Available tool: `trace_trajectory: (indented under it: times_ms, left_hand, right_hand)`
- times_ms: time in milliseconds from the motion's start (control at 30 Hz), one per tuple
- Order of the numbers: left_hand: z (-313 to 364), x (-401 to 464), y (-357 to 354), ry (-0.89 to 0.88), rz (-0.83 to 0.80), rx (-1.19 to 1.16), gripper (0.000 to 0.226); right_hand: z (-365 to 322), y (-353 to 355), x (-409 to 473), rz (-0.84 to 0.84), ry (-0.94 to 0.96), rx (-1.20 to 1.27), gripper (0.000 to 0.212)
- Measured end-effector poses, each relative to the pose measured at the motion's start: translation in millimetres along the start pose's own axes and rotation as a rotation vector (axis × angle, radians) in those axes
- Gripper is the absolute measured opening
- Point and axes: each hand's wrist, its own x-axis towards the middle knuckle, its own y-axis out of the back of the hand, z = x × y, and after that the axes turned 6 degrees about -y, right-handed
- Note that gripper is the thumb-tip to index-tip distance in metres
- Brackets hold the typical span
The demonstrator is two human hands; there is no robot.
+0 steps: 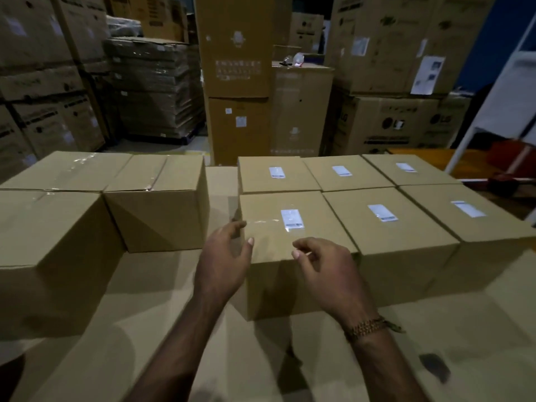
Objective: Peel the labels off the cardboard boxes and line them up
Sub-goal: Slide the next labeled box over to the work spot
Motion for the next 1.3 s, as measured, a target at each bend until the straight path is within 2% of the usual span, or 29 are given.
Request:
trace_trajectory:
  times_ms: [267, 467, 633, 767, 933, 1100, 1300]
  left_hand:
    - [17, -17, -42, 0.023, -0.015, -0.037, 0.043]
    - [9, -17, -45, 0.037, 0.048, 0.062, 0.044]
    - [6, -15, -42, 0.16, 0.045, 0.024, 0.057]
    - [2, -16, -41, 0.271, -0.067, -0.039, 0.061]
    - [-16, -15, -41, 0.389, -0.185, -0.076, 0.068]
    - [-18, -15, -39, 0.377, -0.214, -0.118, 0.053]
    - [-16, -17, -36, 0.456, -0.168, -0.125, 0.047]
  right_hand:
    - [65, 43, -2, 0.027, -0.057, -0.017, 0.023]
    - [80, 39, 0, 0.055, -0.052, -0.031, 0.028]
    - [81, 22, 13, 0.077, -0.027, -0.339, 0.055]
    - [86, 1, 25, 0.001, -0.031, -0.569, 0.064]
    - [102, -20, 32, 0.013, -0.012, -0.664, 0.051]
    - [119, -26, 43, 0.11, 0.069, -0.573, 0.032]
    - [131, -34, 39, 0.167, 0.192, -0.394, 0.03]
